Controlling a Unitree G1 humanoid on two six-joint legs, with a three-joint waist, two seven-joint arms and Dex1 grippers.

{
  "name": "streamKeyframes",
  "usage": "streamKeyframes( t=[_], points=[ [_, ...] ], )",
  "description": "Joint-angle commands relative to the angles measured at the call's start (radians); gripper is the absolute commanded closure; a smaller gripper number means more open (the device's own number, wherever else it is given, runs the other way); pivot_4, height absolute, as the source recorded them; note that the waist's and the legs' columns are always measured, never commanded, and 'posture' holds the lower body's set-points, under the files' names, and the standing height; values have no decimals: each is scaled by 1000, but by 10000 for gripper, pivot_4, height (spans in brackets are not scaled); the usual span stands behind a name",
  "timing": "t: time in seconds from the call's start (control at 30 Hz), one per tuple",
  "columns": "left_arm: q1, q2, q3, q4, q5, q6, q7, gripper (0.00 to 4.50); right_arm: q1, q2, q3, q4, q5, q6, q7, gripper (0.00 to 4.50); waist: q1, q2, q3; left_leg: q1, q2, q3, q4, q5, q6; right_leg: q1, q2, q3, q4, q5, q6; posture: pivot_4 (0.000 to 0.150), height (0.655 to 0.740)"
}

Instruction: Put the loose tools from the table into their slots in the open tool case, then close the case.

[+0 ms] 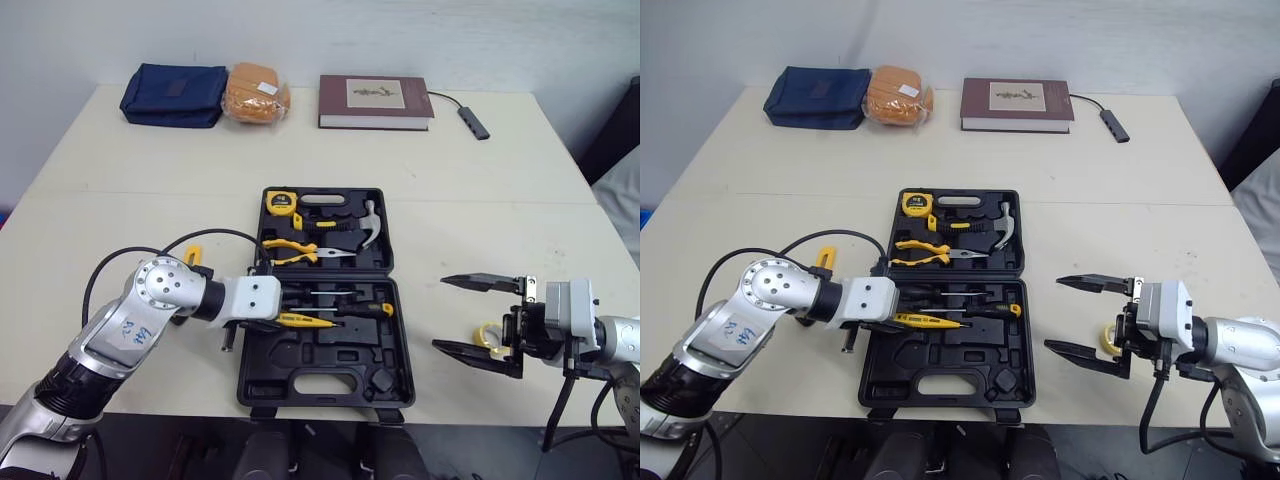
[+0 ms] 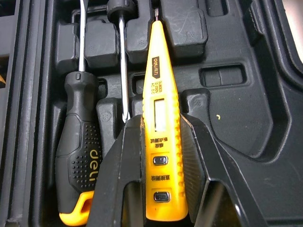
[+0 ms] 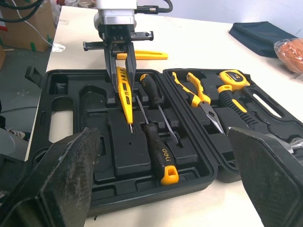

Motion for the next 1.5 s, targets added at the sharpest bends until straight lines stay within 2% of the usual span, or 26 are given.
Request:
streamKeyframes(
  t=[0.03,0.73,0.8,0.83,0.9,1.0,1.03,1.13,1.33,1.43,1.5],
  points=[
    [12,19,-20,-28,24,30,-12,41463,3,-3,-35,-21,18,-7,-2,0,-1,0,0,0,0,0,0,0,0,0,0,0,0,0,0,1500,7400],
    [-82,-30,-47,-87,2,154,-40,41463,0,24,-7,-29,5,-17,-24,0,2,0,0,0,0,1,2,0,0,0,0,1,3,0,0,1500,7400],
    [-66,-37,-46,-87,19,114,-22,30874,-6,23,-3,-32,6,-12,-31,0,2,0,0,0,0,1,3,0,0,0,0,1,5,0,0,1500,7400],
    [-61,-42,-47,-83,19,87,-21,27397,-10,23,-1,-33,6,-10,-33,0,1,0,0,0,0,1,3,0,0,0,0,1,5,0,0,1500,7400],
    [-52,-55,-38,-76,16,27,-14,17715,-17,23,4,-36,6,-4,-39,0,1,0,0,0,0,1,3,0,0,0,0,1,5,0,0,1500,7400],
    [-36,-67,-23,-74,-36,38,-40,3394,-25,23,7,-39,6,3,-44,0,0,0,0,0,0,1,3,0,0,0,0,1,5,0,0,1500,7400],
    [-23,-73,5,-82,-72,34,-48,538,-26,22,7,-40,6,5,-45,0,0,0,0,0,0,1,3,0,0,0,0,1,5,0,0,1500,7400],
    [12,-56,102,-82,-148,-15,-66,538,-27,21,5,-42,7,9,-47,0,-2,0,0,0,1,1,4,0,0,0,1,1,5,0,0,1500,7400],
    [57,-95,338,100,-309,-129,-71,538,-29,17,1,-64,13,36,-70,0,-2,0,0,0,2,1,6,0,0,0,0,2,4,0,-1,1500,7400],
    [102,-98,408,177,-383,-165,-132,9117,-36,23,-7,-87,17,46,-95,0,-3,0,0,0,2,1,6,0,0,0,0,2,6,0,0,1500,7400],
    [117,-106,425,210,-397,-182,-134,18319,-37,30,-10,-97,20,46,-107,0,-3,0,0,0,2,1,6,-1,0,-1,0,2,7,0,0,1500,7400]
  ],
)
